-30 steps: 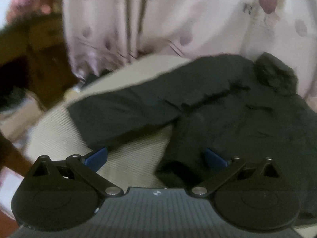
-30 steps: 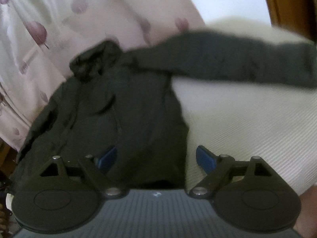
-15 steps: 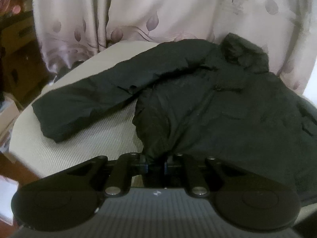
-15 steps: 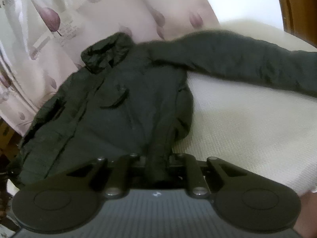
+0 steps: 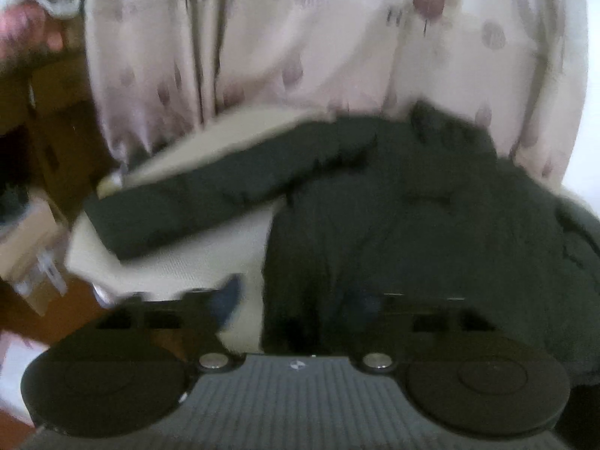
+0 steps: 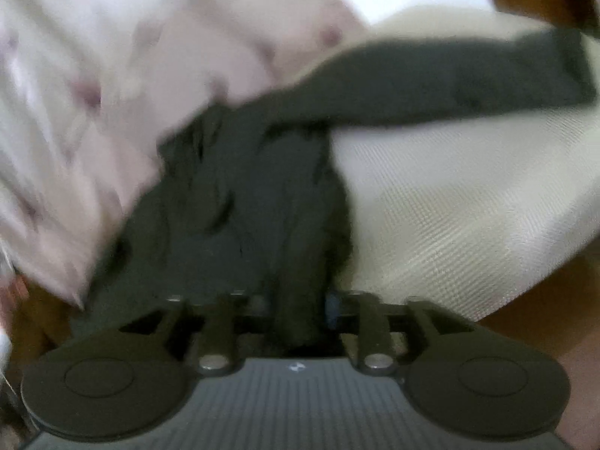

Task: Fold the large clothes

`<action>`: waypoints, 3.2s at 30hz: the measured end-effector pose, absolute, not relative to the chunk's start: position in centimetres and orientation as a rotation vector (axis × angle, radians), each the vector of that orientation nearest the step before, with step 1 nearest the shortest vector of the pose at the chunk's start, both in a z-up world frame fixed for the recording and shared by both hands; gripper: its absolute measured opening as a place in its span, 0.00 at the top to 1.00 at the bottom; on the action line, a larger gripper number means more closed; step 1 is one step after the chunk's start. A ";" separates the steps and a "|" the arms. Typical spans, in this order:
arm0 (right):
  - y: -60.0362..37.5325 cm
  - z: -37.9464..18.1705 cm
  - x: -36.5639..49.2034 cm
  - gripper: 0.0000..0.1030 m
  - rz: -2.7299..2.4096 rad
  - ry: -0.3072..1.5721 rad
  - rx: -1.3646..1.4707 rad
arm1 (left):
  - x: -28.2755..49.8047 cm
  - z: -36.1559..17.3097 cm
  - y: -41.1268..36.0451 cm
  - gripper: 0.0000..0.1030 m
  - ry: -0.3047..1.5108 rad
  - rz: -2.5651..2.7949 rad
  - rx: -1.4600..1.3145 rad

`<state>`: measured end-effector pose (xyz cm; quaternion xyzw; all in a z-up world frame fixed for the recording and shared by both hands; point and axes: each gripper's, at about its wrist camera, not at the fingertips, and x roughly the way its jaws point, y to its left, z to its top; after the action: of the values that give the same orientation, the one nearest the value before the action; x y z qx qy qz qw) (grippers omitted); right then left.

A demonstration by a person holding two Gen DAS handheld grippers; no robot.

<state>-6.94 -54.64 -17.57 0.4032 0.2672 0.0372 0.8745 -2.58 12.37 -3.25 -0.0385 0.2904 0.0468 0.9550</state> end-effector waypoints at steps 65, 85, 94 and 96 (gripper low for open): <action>-25.9 -6.4 33.8 0.94 0.379 0.467 0.487 | 5.2 -4.9 10.3 0.00 0.588 -0.008 -0.248; -14.5 -13.2 30.4 0.64 0.464 0.543 -0.303 | 5.6 -5.8 10.8 0.00 0.614 0.004 -0.283; -12.4 -12.7 26.8 0.60 0.412 0.453 -0.499 | 4.6 -5.2 14.9 0.03 0.591 0.057 -0.420; -14.2 -10.8 24.3 0.54 0.472 0.414 -0.354 | 4.4 -5.2 16.6 0.06 0.586 0.070 -0.465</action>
<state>24.26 -14.19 -10.83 -0.1734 0.2024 0.2310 0.9358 4.38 16.61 -5.21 -0.2270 0.2861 0.0341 0.9303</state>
